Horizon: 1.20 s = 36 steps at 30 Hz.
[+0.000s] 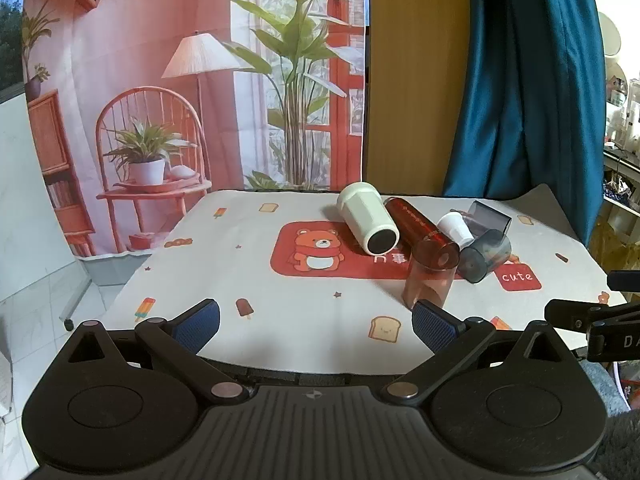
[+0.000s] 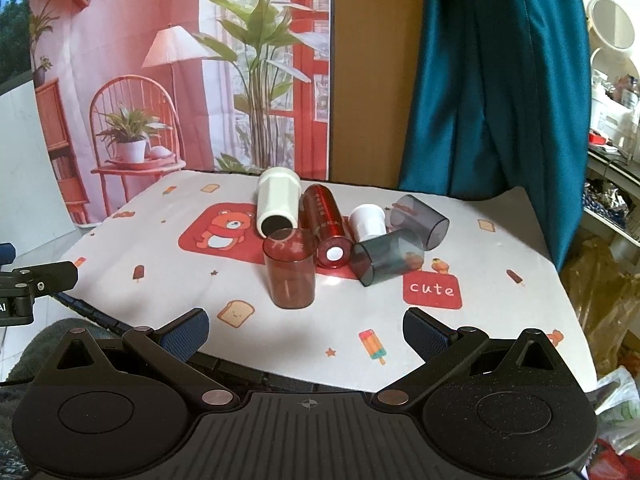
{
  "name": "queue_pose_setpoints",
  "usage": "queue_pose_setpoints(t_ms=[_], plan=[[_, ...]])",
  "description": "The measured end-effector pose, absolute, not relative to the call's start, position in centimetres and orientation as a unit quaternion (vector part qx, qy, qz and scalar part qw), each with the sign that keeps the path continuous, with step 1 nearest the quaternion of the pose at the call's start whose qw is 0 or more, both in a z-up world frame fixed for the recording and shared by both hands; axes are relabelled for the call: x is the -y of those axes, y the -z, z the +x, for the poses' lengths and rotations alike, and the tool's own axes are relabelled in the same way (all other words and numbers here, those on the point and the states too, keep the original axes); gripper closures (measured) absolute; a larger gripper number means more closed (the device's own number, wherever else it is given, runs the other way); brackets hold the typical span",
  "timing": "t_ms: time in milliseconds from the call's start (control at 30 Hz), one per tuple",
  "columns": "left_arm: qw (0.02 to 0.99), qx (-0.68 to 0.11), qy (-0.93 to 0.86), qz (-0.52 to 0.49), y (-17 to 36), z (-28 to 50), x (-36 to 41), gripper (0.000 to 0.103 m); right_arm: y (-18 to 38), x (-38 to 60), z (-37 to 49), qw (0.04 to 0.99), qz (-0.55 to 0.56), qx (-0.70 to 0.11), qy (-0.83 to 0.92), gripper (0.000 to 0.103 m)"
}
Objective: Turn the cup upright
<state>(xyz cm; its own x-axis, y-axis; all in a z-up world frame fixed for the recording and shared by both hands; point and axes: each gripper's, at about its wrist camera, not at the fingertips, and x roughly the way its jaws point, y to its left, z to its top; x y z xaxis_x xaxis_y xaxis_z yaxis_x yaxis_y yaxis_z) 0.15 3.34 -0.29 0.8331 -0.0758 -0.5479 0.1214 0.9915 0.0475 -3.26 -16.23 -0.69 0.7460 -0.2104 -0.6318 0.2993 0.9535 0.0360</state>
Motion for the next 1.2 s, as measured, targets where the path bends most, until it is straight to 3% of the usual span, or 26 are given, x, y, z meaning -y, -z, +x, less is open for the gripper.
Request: queue_pose_setpoints(t_ms=[1200], plan=[[0.956, -0.284, 0.052, 0.041, 0.34, 0.06, -3.36, 0.000, 0.73, 16.63, -3.36, 0.932, 0.072, -0.325, 0.140, 0.000]])
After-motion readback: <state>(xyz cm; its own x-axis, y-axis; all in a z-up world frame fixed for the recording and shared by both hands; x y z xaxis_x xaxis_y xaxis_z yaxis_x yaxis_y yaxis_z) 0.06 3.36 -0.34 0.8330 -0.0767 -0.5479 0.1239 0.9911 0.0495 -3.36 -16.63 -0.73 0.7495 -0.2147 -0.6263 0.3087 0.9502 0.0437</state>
